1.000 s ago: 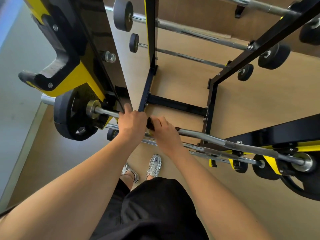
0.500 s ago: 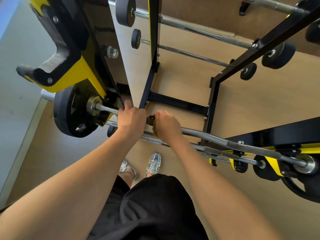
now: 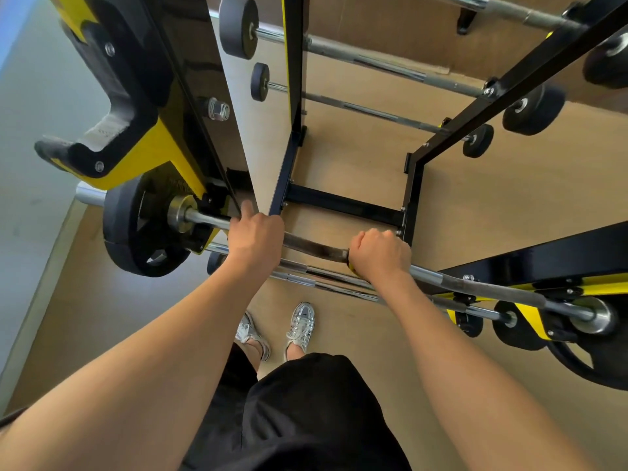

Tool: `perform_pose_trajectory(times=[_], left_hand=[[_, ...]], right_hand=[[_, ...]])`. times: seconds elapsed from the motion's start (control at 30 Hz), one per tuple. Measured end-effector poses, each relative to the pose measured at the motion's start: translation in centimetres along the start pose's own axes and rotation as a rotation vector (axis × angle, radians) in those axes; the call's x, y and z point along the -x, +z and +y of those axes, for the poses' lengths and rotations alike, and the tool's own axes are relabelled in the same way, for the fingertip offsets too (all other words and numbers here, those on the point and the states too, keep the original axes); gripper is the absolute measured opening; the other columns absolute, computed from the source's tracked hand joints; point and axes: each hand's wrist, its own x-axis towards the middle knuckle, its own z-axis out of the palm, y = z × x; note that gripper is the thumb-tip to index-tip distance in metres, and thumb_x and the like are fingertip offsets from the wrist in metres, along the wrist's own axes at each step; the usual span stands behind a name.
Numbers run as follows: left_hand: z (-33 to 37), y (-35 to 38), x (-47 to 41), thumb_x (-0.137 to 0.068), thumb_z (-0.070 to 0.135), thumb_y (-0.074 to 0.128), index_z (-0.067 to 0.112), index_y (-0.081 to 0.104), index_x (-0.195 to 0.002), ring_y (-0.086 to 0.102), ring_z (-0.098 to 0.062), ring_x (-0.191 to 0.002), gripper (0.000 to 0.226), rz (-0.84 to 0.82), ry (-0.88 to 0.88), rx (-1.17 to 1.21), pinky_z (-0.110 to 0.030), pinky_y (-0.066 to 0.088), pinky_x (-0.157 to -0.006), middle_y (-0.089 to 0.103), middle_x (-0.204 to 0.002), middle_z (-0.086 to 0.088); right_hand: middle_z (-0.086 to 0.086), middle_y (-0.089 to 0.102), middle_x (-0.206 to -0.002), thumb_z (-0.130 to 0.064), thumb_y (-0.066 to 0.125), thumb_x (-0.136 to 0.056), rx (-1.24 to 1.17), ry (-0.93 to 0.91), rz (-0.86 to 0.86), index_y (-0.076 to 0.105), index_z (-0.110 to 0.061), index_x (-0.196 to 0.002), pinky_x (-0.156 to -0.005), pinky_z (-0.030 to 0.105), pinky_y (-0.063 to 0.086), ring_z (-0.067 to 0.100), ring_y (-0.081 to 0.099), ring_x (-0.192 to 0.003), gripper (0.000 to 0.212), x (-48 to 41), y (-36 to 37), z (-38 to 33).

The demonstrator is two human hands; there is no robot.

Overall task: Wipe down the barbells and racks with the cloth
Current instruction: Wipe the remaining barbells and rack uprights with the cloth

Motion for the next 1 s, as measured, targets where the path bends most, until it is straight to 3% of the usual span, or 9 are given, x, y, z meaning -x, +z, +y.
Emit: perform_pose_trajectory(times=[0.1,0.17,0.23,0.43,0.53,0.63,0.73,0.87,1.0], left_hand=[[-0.2,0.5,-0.2,-0.095,0.017,0.076,0.019,0.069,-0.122,0.041,-0.031,-0.124,0.028,0.021,0.008,-0.013,-0.044,0.049,-0.101,0.06,-0.119,-0.013],[-0.1,0.5,-0.4,-0.094,0.015,0.075,0.018,0.068,-0.122,0.038,-0.032,-0.127,0.029,0.019,0.025,-0.061,-0.044,0.047,-0.102,0.063,-0.118,-0.012],[-0.1,0.6,-0.6,-0.094,0.011,0.072,0.017,0.067,-0.122,0.036,-0.032,-0.131,0.029,0.019,0.046,-0.105,-0.044,0.044,-0.102,0.067,-0.117,-0.012],[-0.6,0.6,-0.9,-0.092,0.018,0.077,0.02,0.069,-0.124,0.039,-0.031,-0.125,0.033,0.003,0.086,-0.112,-0.045,0.043,-0.1,0.064,-0.115,-0.01],[-0.7,-0.2,-1.1,-0.093,0.015,0.076,0.016,0.067,-0.127,0.041,-0.031,-0.127,0.036,-0.045,0.129,-0.147,-0.046,0.042,-0.102,0.062,-0.121,-0.012],[-0.4,-0.7,-0.9,-0.093,0.015,0.073,0.015,0.065,-0.13,0.04,-0.031,-0.131,0.037,-0.082,0.181,-0.203,-0.044,0.042,-0.1,0.062,-0.127,-0.011],[-0.3,-1.1,-0.4,-0.096,0.016,0.069,0.016,0.063,-0.135,0.038,-0.031,-0.133,0.039,-0.124,0.242,-0.269,-0.042,0.042,-0.1,0.06,-0.131,-0.01],[-0.6,-2.6,-0.4,-0.098,0.012,0.064,0.014,0.058,-0.135,0.038,-0.036,-0.135,0.038,-0.274,0.33,-0.262,-0.048,0.043,-0.106,0.05,-0.14,-0.015],[1.5,-4.8,0.0,-0.103,0.041,0.058,0.02,0.064,-0.138,0.055,-0.028,-0.131,0.041,-0.363,0.507,0.163,-0.045,0.045,-0.111,0.061,-0.143,-0.005]], right_hand=[[0.003,0.064,-0.067,-0.033,0.034,-0.109,-0.118,0.009,0.005,0.065,-0.013,-0.073,-0.061,0.036,0.057,0.021,0.062,-0.062,0.052,-0.8,0.0,-2.9],[-0.003,0.058,-0.069,-0.035,0.025,-0.111,-0.185,-0.123,0.029,0.061,-0.015,-0.082,-0.049,0.03,0.042,0.017,0.053,-0.057,0.05,-0.3,1.0,-6.9],[-0.006,0.053,-0.074,-0.037,0.02,-0.11,-0.12,-0.232,0.066,0.061,-0.022,-0.095,-0.05,0.028,0.027,0.019,0.047,-0.057,0.046,0.5,2.1,-10.2],[-0.007,0.053,-0.072,-0.044,0.024,-0.111,-0.056,-0.27,0.051,0.054,-0.026,-0.091,-0.064,0.034,0.044,0.021,0.056,-0.064,0.04,1.1,1.4,-5.0],[-0.006,0.059,-0.096,-0.034,0.042,-0.11,-0.094,-0.255,0.027,0.056,-0.023,-0.117,-0.078,0.036,0.049,0.019,0.057,-0.084,0.018,2.6,1.4,-1.7],[0.0,0.063,-0.118,-0.006,0.064,-0.095,-0.142,-0.278,-0.073,0.056,-0.025,-0.135,-0.097,0.038,0.051,0.021,0.056,-0.109,0.045,4.3,0.4,-0.8],[0.001,0.066,-0.116,0.004,0.069,-0.088,-0.309,-0.181,-0.104,0.066,-0.028,-0.127,-0.092,0.035,0.057,0.018,0.062,-0.106,0.051,5.6,-2.1,-1.3],[-0.004,0.07,-0.118,-0.014,0.068,-0.099,-0.597,-0.14,-0.063,0.063,-0.028,-0.13,-0.091,0.029,0.058,0.01,0.067,-0.107,0.034,6.9,-5.1,-1.5],[-0.007,0.065,-0.098,-0.045,0.043,-0.11,-0.715,0.012,-0.047,0.051,-0.024,-0.135,-0.076,0.032,0.055,0.008,0.064,-0.086,0.033,8.7,-6.9,-1.2]])
